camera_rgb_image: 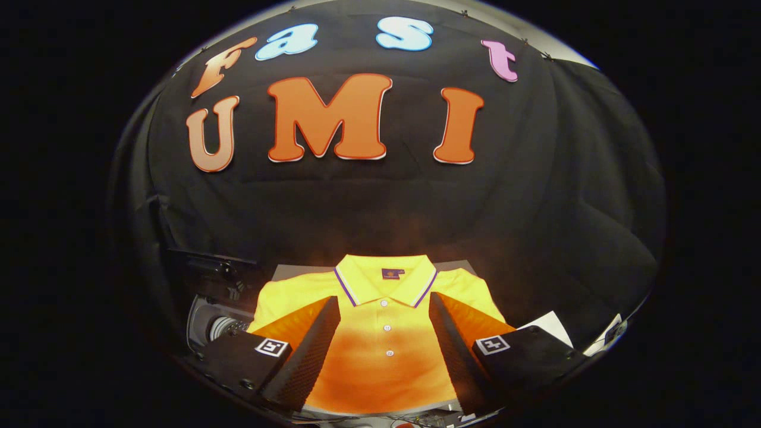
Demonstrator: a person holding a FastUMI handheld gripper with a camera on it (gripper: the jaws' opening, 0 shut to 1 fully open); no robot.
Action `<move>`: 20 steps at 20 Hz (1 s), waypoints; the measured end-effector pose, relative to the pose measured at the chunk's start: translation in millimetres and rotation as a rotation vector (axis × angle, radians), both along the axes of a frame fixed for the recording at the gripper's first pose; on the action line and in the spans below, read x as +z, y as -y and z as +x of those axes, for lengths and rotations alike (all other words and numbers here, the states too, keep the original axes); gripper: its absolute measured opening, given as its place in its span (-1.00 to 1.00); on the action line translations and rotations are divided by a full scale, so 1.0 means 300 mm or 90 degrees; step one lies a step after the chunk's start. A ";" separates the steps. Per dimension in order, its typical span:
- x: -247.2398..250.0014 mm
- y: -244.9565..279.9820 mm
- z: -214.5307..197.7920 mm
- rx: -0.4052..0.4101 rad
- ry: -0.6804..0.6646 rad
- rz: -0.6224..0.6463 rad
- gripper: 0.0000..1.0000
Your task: Put the clothes into the washing machine and then close the washing machine lid.
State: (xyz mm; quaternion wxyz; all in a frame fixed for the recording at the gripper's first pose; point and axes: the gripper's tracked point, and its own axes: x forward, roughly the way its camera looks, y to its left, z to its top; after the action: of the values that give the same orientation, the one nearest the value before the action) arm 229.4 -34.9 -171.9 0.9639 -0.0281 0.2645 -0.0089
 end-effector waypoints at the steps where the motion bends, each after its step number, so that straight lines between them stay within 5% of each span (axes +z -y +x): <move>1: -0.041 0.012 0.011 -0.005 -0.021 0.004 0.97; 11: -0.312 0.040 0.066 -0.033 -0.196 0.046 0.99; 20: -0.342 0.028 0.073 0.003 -0.313 0.061 0.98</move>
State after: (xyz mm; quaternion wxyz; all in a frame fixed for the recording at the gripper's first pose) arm 251.4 -43.4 -274.4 0.8708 0.0155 0.4913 0.0128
